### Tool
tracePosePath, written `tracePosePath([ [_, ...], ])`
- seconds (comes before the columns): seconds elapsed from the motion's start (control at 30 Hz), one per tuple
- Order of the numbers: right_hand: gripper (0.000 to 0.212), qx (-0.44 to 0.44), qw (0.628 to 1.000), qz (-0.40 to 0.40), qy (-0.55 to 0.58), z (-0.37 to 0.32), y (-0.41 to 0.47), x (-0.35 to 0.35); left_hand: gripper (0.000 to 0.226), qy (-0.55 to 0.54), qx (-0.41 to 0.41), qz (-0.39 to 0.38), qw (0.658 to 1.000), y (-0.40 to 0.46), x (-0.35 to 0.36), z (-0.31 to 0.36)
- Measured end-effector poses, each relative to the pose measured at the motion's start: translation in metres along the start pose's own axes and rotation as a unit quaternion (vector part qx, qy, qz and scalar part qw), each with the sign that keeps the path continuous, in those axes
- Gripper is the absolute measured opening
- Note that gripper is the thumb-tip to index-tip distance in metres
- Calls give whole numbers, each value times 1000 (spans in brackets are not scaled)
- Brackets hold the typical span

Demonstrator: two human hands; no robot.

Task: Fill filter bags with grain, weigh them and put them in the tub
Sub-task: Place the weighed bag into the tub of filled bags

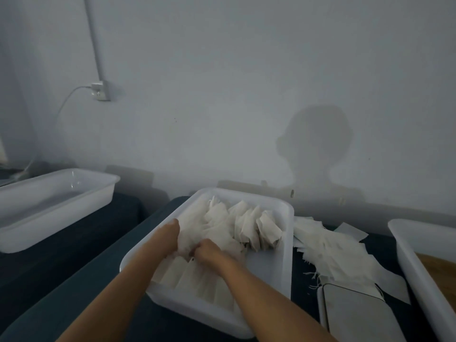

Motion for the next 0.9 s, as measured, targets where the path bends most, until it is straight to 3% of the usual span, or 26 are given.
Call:
tracePosePath([
  [0.1,26,-26,999,-46,8,0,-4,6,38,79,23,42,996,3,3,2],
  [0.23,44,-34,993,-96,-62,2,-5,12,45,166,17,76,983,5,5,7],
  [0.4,46,-50,984,-122,-116,2,-10,16,57,188,-22,131,973,3,4,12],
  [0.53,41,-61,993,-95,-21,-4,-19,4,49,216,-22,208,954,-4,-3,12],
  [0.73,29,-155,987,19,36,11,-58,-73,41,104,-5,244,964,-14,-14,22],
  [0.9,22,-119,976,155,92,62,-103,-149,13,-104,74,238,963,-20,-28,70],
])
Point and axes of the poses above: each hand's wrist, its own y-axis towards the middle knuckle, its own x-axis out of the palm, z = x × y, the point moved 1 cm from there along y, towards the middle knuckle, and after that the axes turned 4 degrees about -z, right-handed, at the moved point
